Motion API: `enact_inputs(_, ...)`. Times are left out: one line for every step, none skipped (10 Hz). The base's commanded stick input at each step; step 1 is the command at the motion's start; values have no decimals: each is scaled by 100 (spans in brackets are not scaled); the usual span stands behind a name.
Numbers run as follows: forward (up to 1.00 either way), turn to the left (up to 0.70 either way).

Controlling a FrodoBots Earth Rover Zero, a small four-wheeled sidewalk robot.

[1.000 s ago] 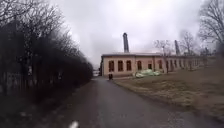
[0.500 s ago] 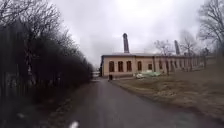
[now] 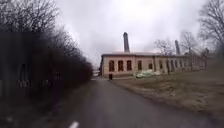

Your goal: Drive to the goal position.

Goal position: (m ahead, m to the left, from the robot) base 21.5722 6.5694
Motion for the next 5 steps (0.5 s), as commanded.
enact_inputs(70, 0)
enact_inputs(70, 0)
enact_inputs(70, 0)
enact_inputs(70, 0)
enact_inputs(70, 0)
